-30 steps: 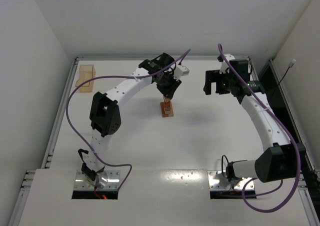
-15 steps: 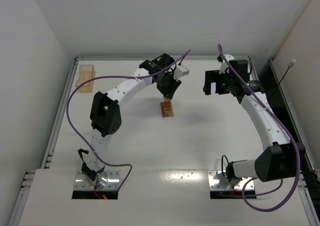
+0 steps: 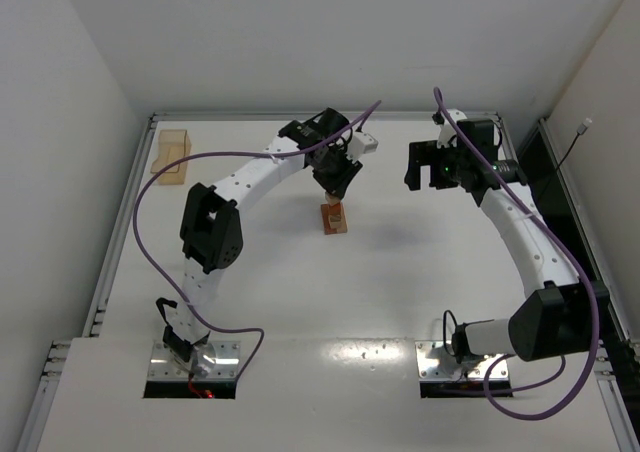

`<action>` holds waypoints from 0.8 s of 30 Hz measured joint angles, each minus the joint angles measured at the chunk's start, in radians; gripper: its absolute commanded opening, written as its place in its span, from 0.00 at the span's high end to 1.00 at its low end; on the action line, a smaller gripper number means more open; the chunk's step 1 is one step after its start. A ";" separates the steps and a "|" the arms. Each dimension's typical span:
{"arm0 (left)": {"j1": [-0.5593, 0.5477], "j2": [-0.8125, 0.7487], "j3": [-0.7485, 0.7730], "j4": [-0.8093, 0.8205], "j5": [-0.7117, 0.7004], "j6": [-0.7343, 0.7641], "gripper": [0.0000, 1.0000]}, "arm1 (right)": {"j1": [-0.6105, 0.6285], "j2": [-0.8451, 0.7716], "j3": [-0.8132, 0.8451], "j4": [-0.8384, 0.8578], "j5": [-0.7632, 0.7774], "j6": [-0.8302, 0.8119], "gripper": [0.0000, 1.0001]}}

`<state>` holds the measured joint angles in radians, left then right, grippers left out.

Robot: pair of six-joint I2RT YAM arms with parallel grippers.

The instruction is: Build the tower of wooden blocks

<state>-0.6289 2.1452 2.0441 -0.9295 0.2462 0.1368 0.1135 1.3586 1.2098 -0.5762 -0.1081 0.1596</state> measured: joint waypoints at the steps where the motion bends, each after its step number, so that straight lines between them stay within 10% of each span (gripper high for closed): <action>1: 0.000 0.000 -0.001 0.001 0.000 0.000 0.83 | 0.000 0.000 0.000 0.000 0.000 0.000 0.00; 10: 0.000 0.000 -0.039 0.031 0.000 -0.009 0.27 | 0.000 0.000 0.000 0.001 0.000 0.000 0.00; 24: 0.000 -0.140 -0.151 0.134 -0.031 -0.065 0.05 | 0.000 0.000 0.000 0.001 0.000 0.000 0.00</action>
<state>-0.6285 2.0052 1.8927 -0.7956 0.2150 0.0715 0.1135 1.3586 1.2095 -0.5755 -0.1085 0.1593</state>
